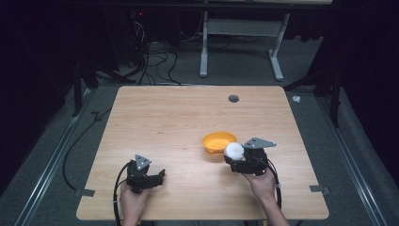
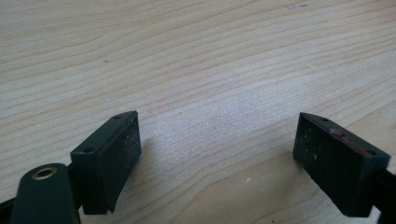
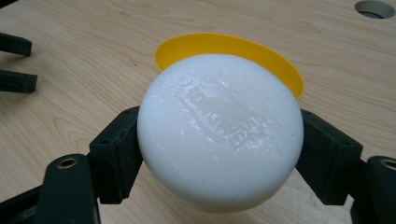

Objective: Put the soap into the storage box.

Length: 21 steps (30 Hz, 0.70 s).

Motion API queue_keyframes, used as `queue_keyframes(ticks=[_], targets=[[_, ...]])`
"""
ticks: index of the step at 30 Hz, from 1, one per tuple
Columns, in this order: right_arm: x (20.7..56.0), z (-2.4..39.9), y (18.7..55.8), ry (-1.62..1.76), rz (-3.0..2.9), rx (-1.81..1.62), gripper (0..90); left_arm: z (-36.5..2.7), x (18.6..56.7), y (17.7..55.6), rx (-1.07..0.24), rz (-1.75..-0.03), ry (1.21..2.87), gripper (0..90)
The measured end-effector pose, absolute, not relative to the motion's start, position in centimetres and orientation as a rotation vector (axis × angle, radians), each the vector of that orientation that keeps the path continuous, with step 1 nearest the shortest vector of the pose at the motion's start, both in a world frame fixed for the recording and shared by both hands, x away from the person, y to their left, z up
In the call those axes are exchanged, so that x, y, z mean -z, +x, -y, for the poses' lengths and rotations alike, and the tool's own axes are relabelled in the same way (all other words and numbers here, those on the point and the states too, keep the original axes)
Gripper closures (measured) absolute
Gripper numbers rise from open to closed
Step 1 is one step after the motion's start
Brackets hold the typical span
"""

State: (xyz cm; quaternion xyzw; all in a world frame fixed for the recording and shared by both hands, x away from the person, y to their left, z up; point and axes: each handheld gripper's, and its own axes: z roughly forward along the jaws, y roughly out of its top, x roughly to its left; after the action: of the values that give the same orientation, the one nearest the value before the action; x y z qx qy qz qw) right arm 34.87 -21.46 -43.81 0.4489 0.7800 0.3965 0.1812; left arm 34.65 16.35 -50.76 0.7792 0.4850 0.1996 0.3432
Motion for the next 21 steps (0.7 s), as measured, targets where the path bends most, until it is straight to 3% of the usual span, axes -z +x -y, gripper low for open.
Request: queue_keyframes(ticks=[21], targets=[[42.6, 20.2, 37.1, 1.247, -2.215, -1.171, 25.0, -16.4, 50.8, 34.8, -0.528, -1.285, 2.012, 16.0]])
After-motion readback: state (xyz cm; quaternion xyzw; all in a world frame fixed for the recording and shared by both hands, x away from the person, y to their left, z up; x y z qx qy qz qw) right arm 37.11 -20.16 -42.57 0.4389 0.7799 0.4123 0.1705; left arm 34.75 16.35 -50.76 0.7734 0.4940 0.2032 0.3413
